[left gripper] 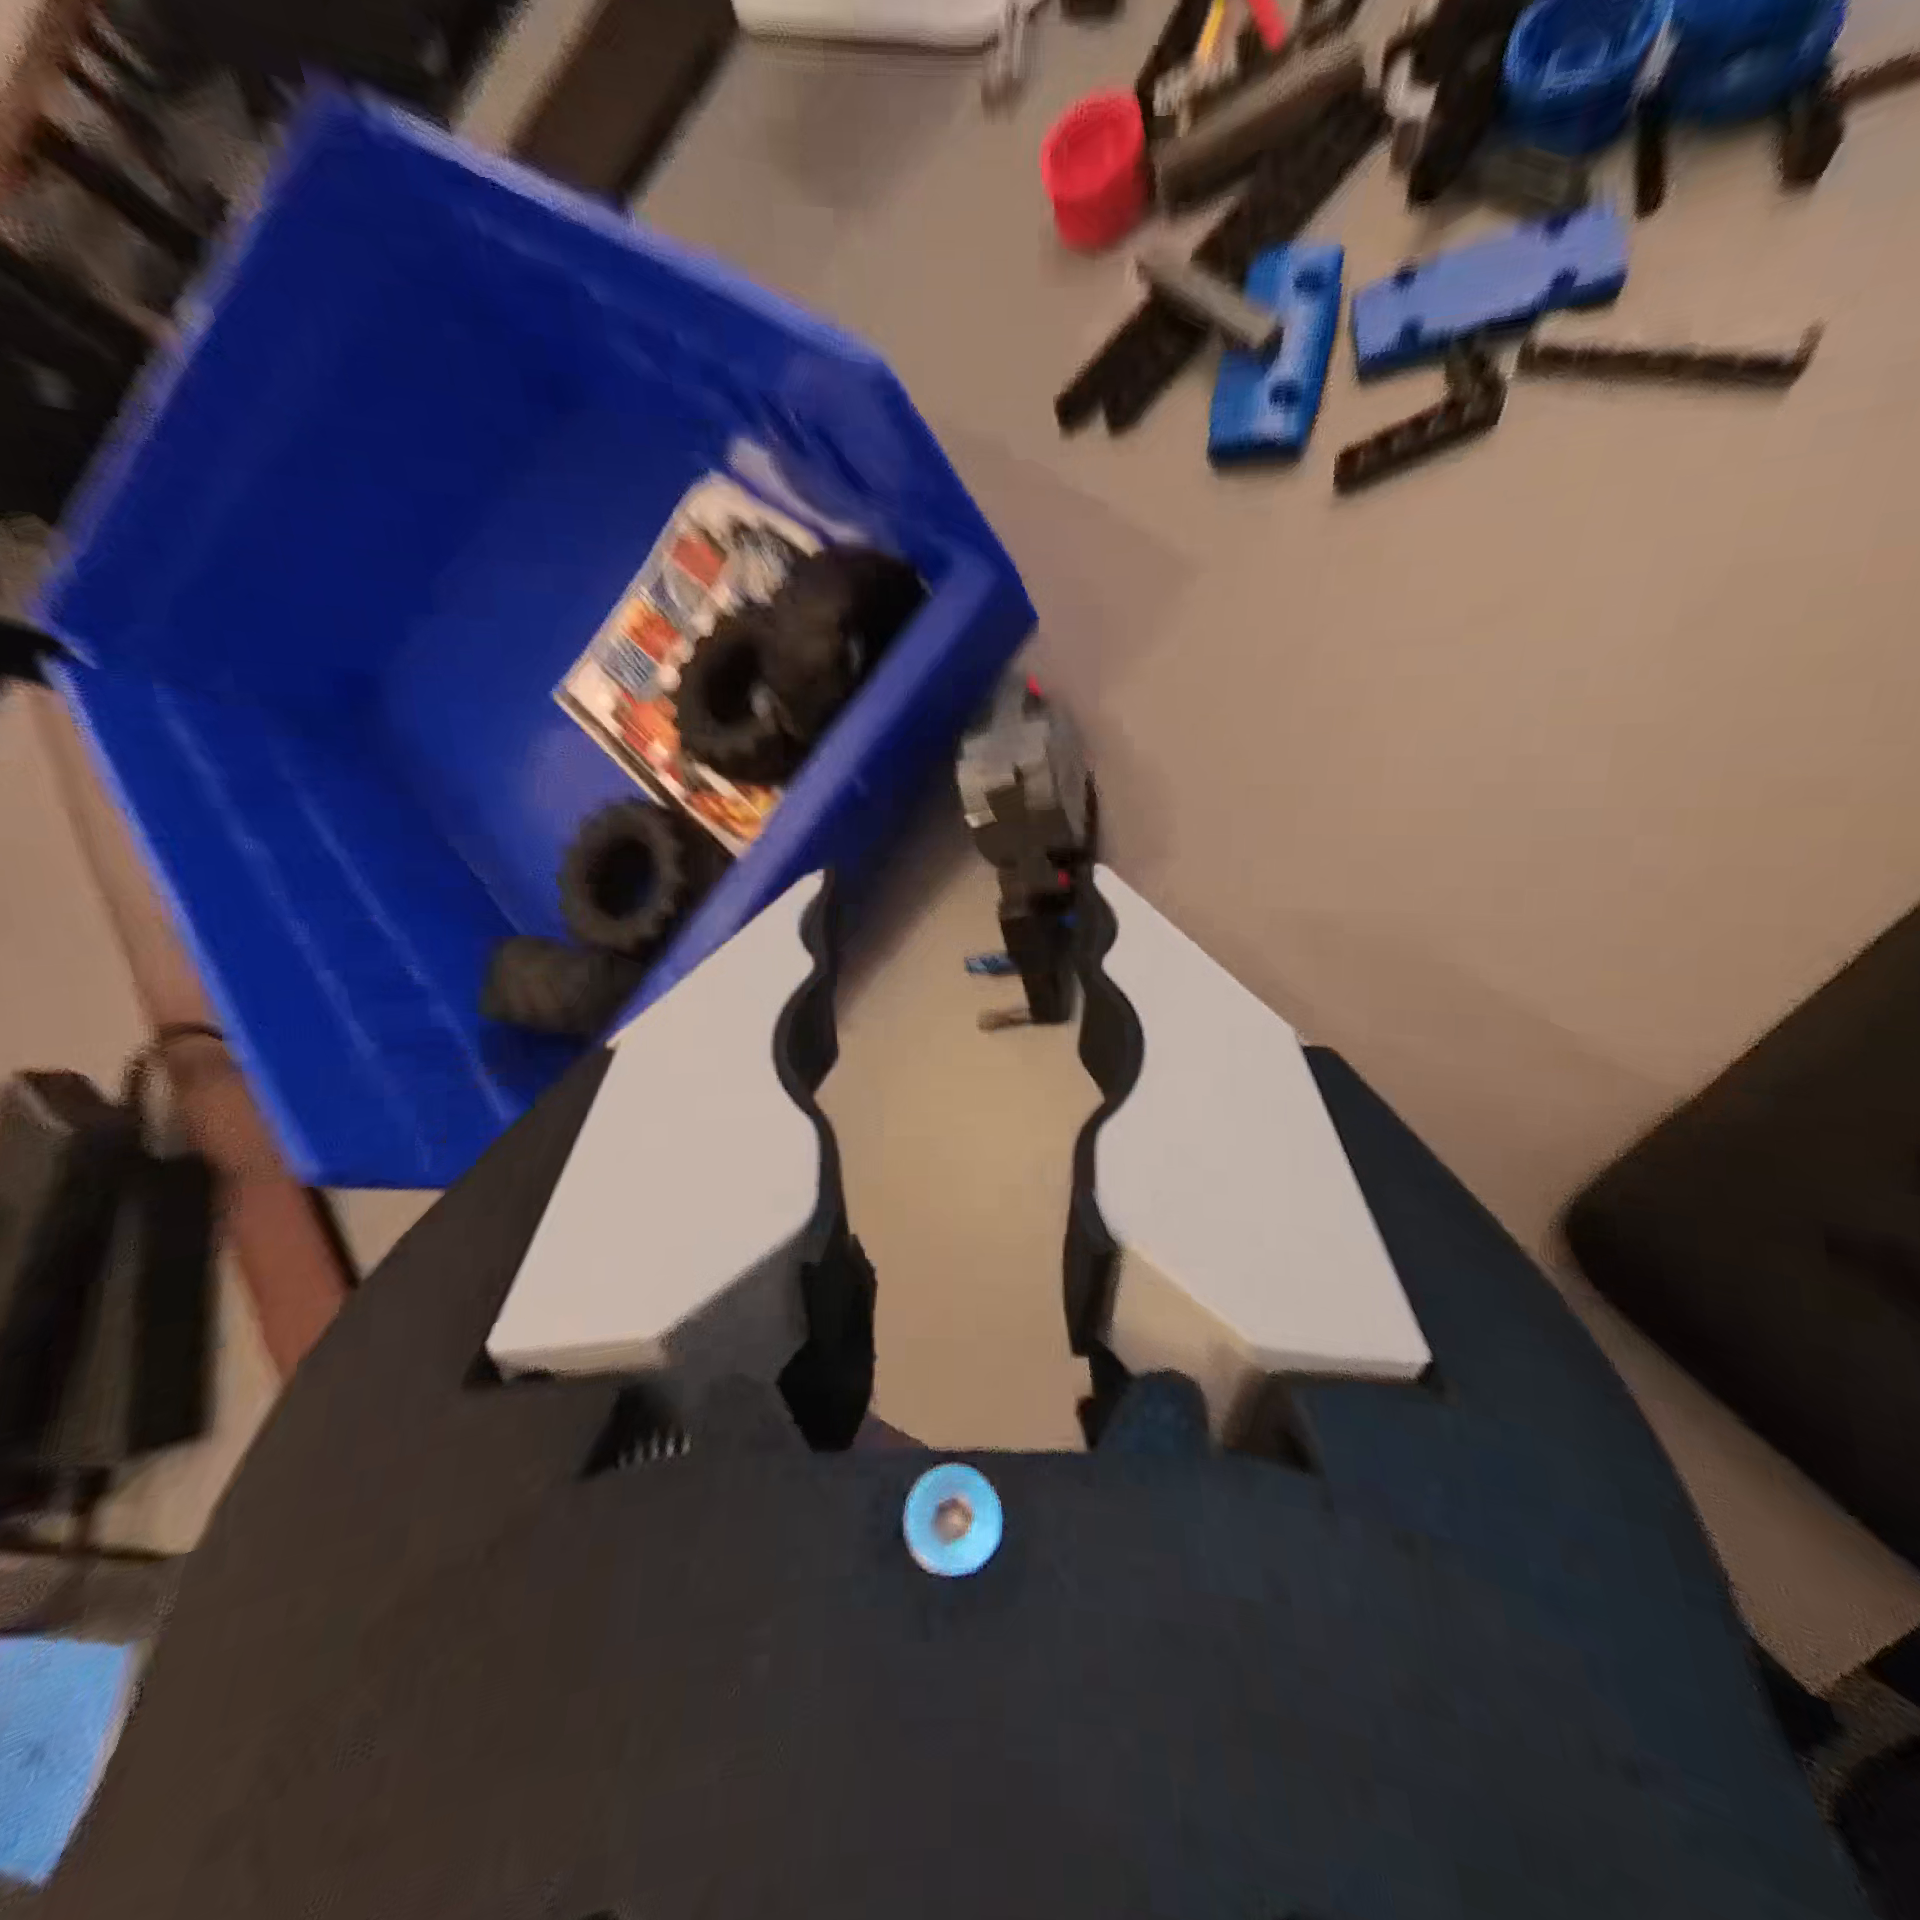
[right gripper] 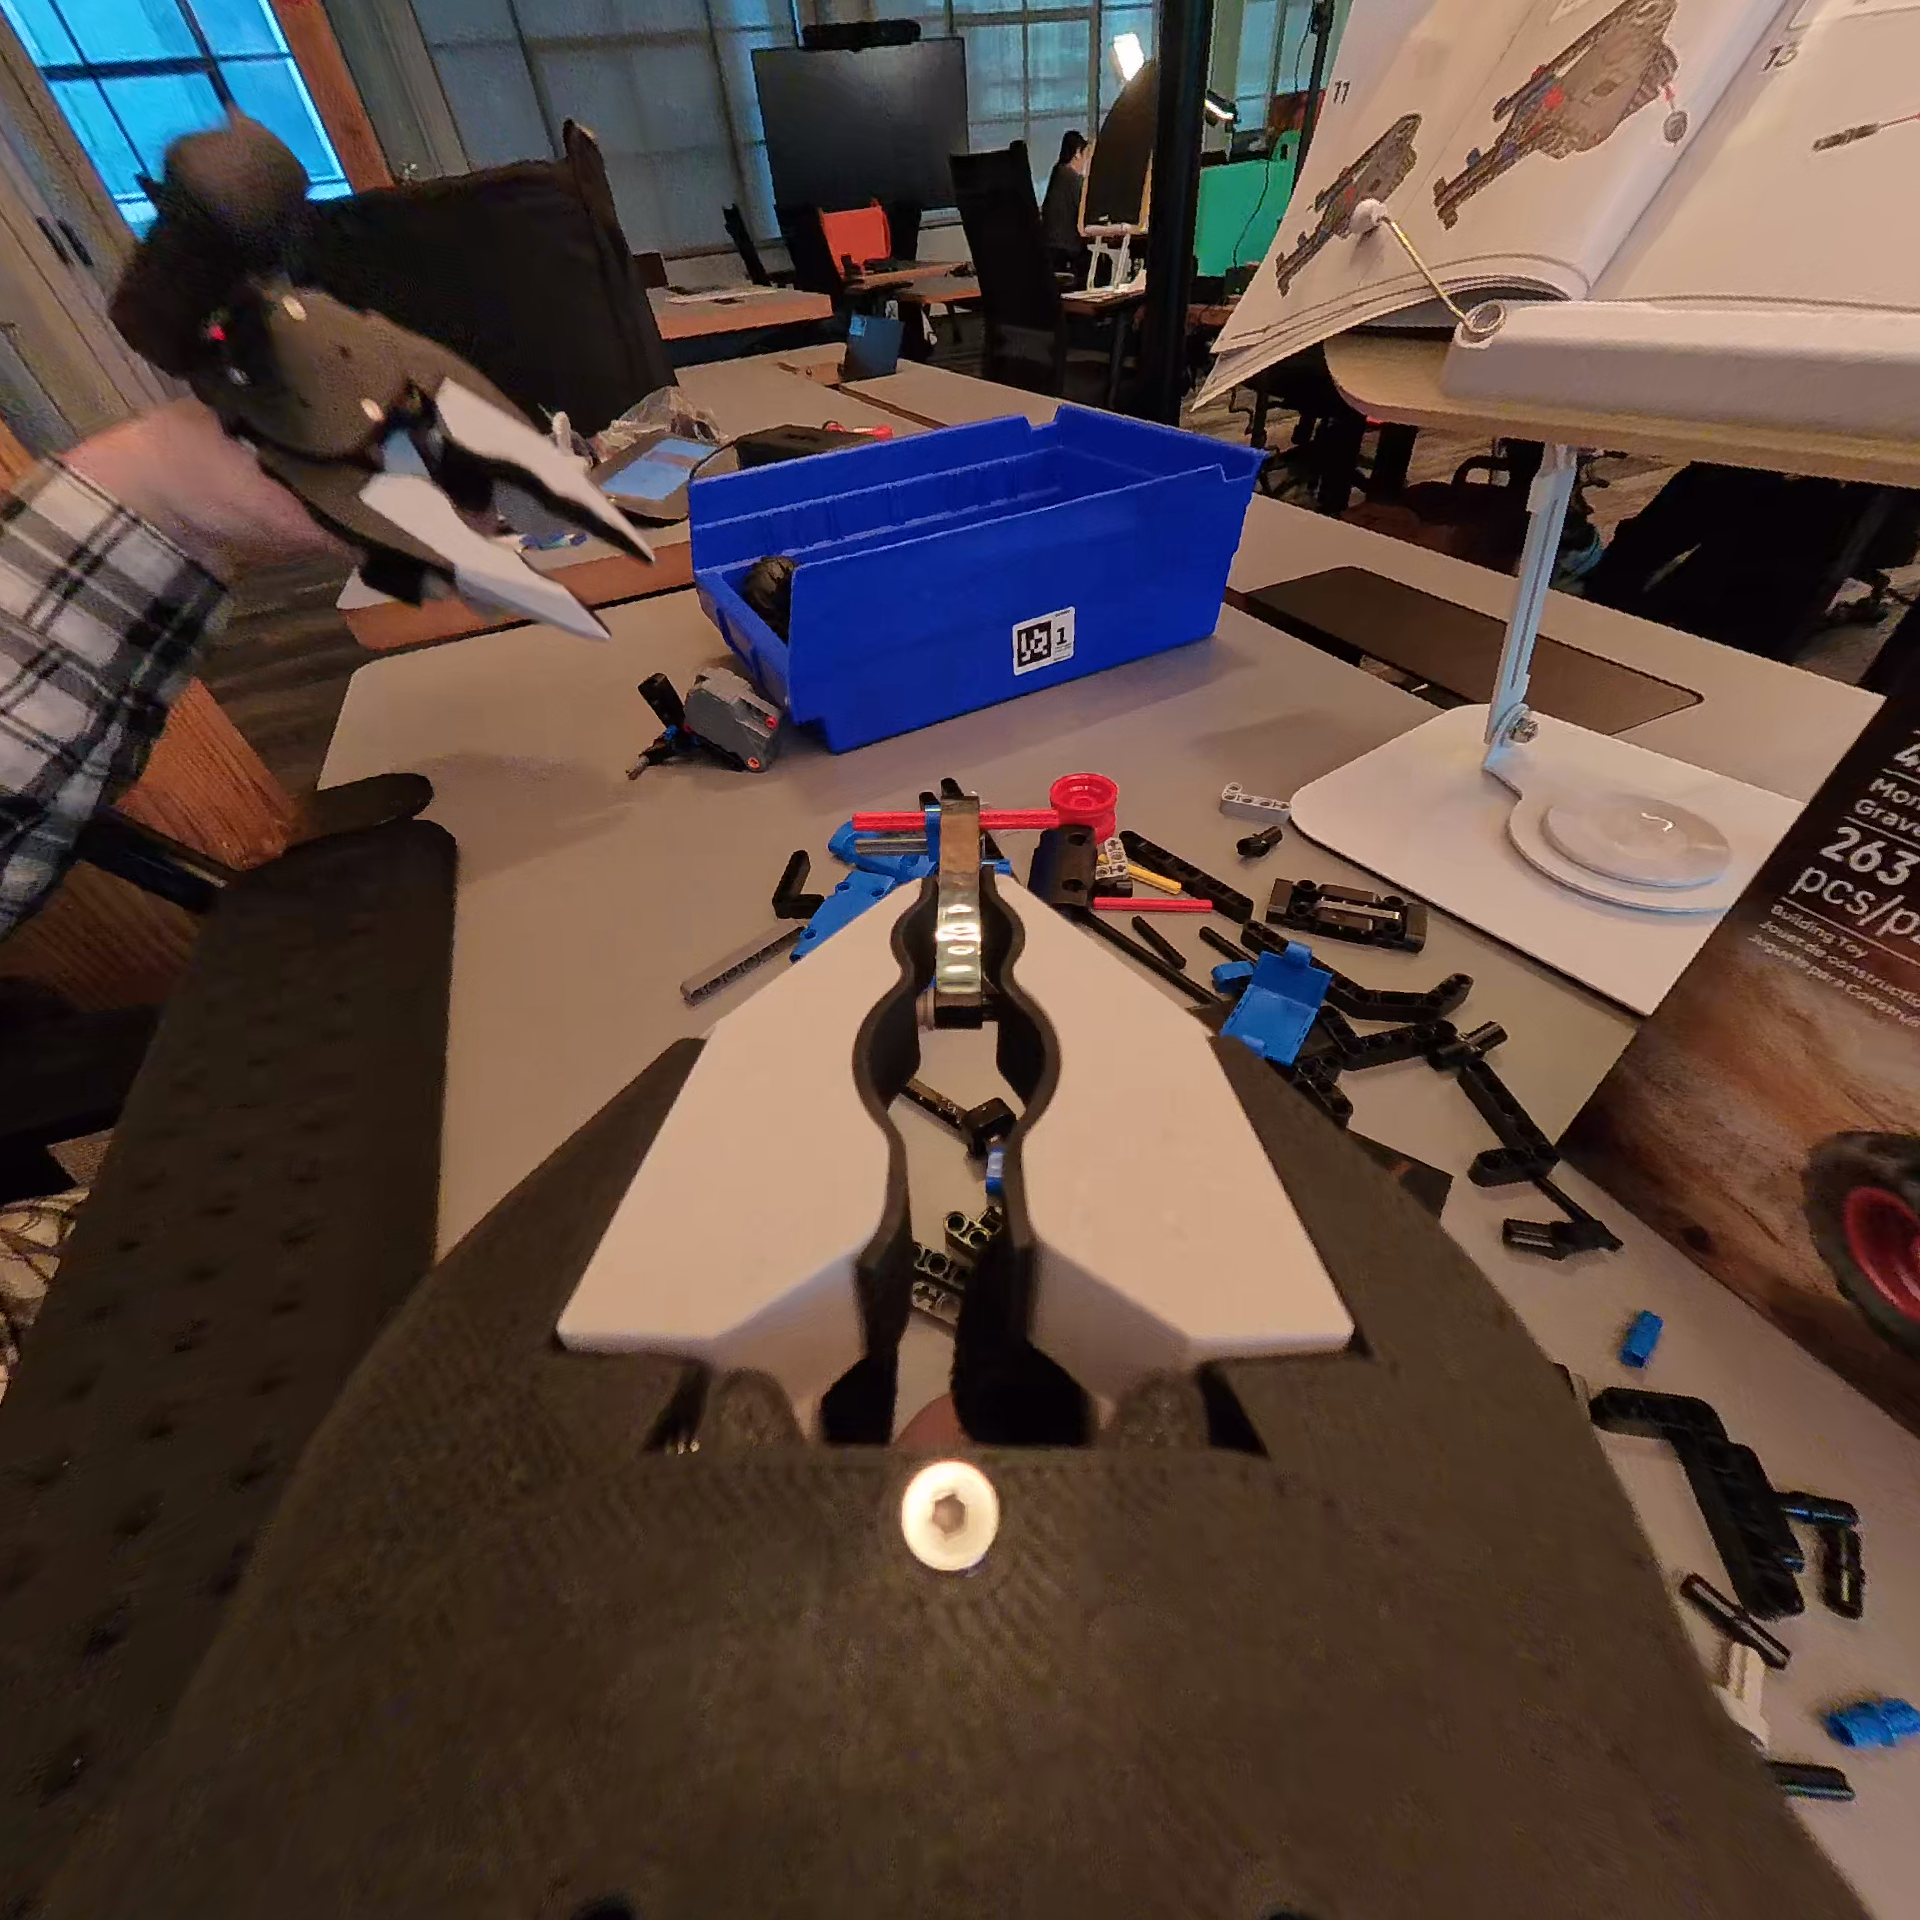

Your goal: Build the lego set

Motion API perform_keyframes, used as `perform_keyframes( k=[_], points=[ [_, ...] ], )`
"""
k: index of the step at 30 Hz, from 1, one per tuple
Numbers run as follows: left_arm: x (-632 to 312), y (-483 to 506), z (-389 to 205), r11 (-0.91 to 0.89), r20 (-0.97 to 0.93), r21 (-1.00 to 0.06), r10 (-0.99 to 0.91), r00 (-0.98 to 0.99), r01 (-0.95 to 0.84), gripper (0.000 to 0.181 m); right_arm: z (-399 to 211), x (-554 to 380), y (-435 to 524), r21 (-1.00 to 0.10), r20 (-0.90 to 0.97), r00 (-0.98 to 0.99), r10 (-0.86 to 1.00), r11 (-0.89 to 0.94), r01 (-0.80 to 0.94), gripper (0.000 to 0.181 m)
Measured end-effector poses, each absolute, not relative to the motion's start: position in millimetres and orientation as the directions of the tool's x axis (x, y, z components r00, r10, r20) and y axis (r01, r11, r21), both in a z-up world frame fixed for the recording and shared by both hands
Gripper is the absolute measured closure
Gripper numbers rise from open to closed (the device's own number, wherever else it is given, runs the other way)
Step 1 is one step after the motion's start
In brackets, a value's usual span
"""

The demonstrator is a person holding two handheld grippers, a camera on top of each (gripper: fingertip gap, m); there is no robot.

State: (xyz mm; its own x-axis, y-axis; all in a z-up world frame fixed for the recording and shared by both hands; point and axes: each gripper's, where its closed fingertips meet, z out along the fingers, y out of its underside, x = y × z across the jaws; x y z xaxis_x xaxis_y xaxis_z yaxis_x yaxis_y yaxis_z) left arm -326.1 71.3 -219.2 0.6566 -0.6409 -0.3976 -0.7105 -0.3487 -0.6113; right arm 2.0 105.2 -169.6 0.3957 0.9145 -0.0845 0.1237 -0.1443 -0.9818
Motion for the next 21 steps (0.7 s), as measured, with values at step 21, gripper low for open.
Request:
perform_keyframes(
  k=[21],
  points=[
    [-255.2, 34.8, -264.6, -0.234, -0.229, -0.654, -0.845, 0.483, -0.719, 0.176, -178.0, -0.1, 105.2, -0.976, -0.091, 0.386, 0.918, -0.159, 0.149, 0.175]
  ],
)
